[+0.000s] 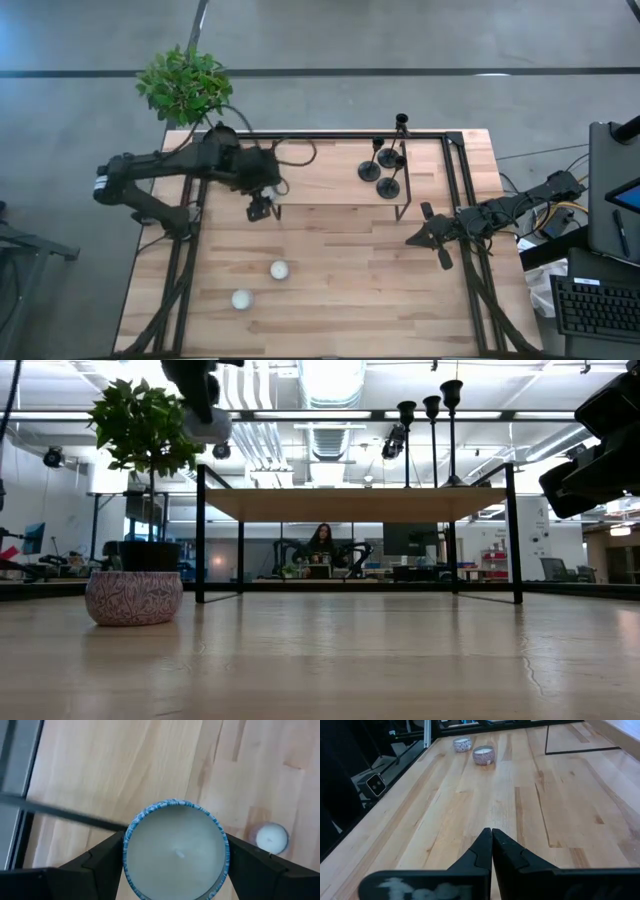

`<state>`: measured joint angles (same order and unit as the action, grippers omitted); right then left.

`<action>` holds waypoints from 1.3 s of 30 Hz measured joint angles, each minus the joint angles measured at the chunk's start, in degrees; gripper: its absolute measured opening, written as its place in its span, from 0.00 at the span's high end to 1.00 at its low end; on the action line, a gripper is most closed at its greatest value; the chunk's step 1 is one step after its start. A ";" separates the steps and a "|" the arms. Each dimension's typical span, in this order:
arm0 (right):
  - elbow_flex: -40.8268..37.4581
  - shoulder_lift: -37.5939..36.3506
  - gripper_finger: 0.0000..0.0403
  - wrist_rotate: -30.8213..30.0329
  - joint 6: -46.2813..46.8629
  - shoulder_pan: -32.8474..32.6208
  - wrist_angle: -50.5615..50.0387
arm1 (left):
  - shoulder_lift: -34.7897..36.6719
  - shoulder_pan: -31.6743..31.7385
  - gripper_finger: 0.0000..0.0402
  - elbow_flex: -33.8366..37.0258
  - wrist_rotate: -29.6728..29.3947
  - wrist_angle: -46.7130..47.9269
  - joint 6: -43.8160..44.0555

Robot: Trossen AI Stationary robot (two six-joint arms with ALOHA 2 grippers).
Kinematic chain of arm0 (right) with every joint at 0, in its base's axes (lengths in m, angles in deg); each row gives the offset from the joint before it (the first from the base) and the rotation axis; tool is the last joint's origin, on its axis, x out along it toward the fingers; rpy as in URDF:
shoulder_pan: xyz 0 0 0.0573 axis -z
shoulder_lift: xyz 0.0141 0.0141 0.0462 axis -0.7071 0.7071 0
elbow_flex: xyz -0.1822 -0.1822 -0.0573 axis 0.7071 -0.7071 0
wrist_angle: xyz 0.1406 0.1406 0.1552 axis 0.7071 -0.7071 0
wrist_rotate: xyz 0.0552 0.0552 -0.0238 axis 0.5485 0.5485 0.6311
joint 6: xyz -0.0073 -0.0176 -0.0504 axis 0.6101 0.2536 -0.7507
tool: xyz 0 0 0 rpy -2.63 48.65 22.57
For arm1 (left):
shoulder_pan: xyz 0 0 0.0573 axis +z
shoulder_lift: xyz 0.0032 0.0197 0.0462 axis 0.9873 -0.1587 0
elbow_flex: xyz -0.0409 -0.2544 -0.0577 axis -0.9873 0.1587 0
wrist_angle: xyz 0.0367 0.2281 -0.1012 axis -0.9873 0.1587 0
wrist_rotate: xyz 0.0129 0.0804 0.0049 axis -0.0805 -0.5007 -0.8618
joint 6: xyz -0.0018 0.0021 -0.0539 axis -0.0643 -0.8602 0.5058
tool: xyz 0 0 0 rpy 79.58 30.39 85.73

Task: Pick & Place candle stick holders
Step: Put the blue scented candle on the shelf

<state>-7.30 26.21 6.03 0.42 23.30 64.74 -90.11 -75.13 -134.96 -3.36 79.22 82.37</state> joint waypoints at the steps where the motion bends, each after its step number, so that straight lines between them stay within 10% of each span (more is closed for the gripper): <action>1: 0.00 -0.02 0.98 0.01 0.00 0.00 0.00 | -1.14 0.89 0.29 -1.15 0.81 0.26 -1.39; 17: 0.00 -0.02 0.98 0.01 0.00 0.00 0.00 | -15.92 16.65 0.29 -16.26 10.27 2.48 -16.09; 39: 0.00 -0.02 0.98 0.01 0.00 -0.01 0.00 | -23.97 26.29 0.29 -19.72 14.25 -1.81 -23.34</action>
<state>-7.30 26.19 6.03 0.42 23.30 64.74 -114.08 -48.85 -154.68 10.89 77.41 59.04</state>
